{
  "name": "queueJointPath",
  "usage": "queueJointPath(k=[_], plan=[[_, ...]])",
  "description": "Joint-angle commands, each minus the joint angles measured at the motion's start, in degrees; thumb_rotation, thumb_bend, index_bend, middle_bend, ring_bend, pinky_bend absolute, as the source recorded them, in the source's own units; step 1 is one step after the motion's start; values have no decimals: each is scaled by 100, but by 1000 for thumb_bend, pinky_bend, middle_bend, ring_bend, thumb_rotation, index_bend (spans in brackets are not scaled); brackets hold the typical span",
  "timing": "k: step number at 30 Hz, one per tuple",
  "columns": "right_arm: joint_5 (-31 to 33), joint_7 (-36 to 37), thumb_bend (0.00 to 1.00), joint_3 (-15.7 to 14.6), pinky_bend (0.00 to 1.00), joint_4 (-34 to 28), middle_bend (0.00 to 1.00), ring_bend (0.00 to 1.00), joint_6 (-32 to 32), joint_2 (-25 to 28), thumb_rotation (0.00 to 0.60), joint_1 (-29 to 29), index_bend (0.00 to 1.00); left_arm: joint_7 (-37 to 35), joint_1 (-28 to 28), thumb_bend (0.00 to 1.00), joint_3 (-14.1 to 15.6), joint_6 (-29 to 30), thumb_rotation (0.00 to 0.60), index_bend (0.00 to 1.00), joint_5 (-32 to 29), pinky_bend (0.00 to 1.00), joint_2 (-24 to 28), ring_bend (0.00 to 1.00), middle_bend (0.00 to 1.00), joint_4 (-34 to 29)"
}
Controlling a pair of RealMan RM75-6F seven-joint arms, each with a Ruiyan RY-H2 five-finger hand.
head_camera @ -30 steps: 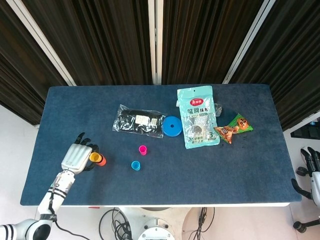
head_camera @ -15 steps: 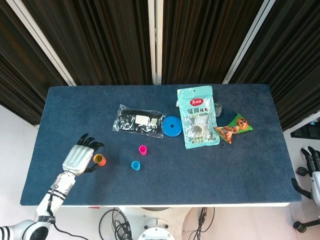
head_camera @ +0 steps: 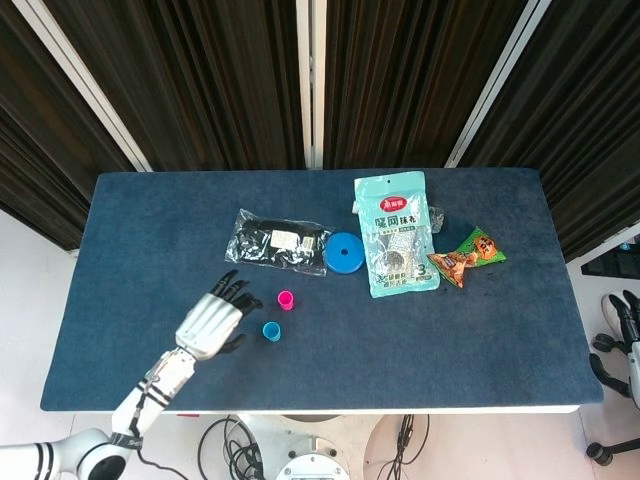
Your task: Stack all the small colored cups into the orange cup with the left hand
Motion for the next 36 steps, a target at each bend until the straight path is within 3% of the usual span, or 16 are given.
queueJointPath(k=[1, 15, 36], plan=[[14, 44, 268, -6, 0, 32, 0, 0, -16, 6, 600, -8, 0, 214, -112, 263, -65, -123, 600, 305, -115, 42, -279, 106, 324, 151], [30, 328, 267, -41, 0, 320, 0, 0, -50, -75, 600, -50, 0, 765, -285, 263, -20, -396, 600, 300, -525, 41, -1060, 107, 321, 781], [139, 642, 267, -12, 0, 514, 0, 0, -237, -87, 600, -12, 0, 631, -398, 264, 39, -480, 600, 365, -354, 47, -1299, 107, 373, 1230]])
